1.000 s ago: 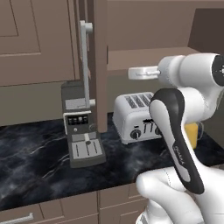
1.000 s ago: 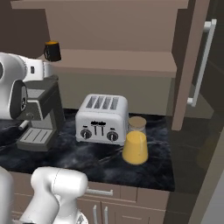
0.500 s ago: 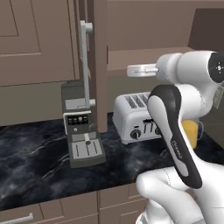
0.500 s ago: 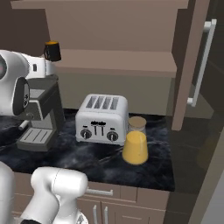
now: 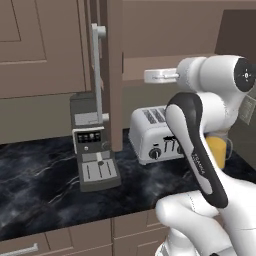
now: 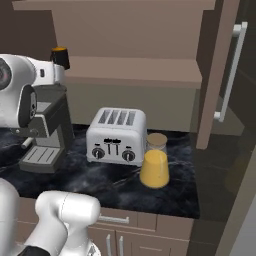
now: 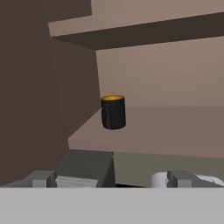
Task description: There is a tray on the dining counter. Grab the cup, mug, and pitcher and place them on the tray. The pitcher may be placed next to the tray if it cannot fit the tray.
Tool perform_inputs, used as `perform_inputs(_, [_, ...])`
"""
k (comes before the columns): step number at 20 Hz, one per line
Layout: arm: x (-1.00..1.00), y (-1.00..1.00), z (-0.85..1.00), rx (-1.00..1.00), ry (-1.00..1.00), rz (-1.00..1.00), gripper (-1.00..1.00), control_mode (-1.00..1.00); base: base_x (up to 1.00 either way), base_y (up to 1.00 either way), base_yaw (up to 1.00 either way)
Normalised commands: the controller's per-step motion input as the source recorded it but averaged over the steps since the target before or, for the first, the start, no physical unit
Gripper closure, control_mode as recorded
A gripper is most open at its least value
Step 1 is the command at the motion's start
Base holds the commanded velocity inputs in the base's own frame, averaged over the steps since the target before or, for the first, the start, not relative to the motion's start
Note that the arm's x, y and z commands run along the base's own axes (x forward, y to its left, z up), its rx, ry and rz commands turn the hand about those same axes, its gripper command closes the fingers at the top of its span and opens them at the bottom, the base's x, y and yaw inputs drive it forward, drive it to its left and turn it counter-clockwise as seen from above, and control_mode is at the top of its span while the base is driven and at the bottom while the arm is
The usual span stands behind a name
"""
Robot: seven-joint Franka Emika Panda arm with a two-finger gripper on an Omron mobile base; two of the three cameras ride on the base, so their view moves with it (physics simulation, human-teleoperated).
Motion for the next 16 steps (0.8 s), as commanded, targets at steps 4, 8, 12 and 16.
perform_inputs(4, [0.17,0.00,0.00,0.00,-0.02,0.00,-1.00,-1.00,0.00,0.00,0.00])
perform_inputs(8, [0.23,0.00,0.00,0.00,-0.01,0.00,-1.00,-1.00,0.00,0.00,0.00])
perform_inputs(12, [0.20,0.00,0.00,0.00,0.00,0.00,-1.00,-1.00,0.00,0.00,0.00])
perform_inputs(16, [0.15,0.01,0.00,0.00,0.00,0.00,-1.00,-1.00,0.00,0.00,0.00])
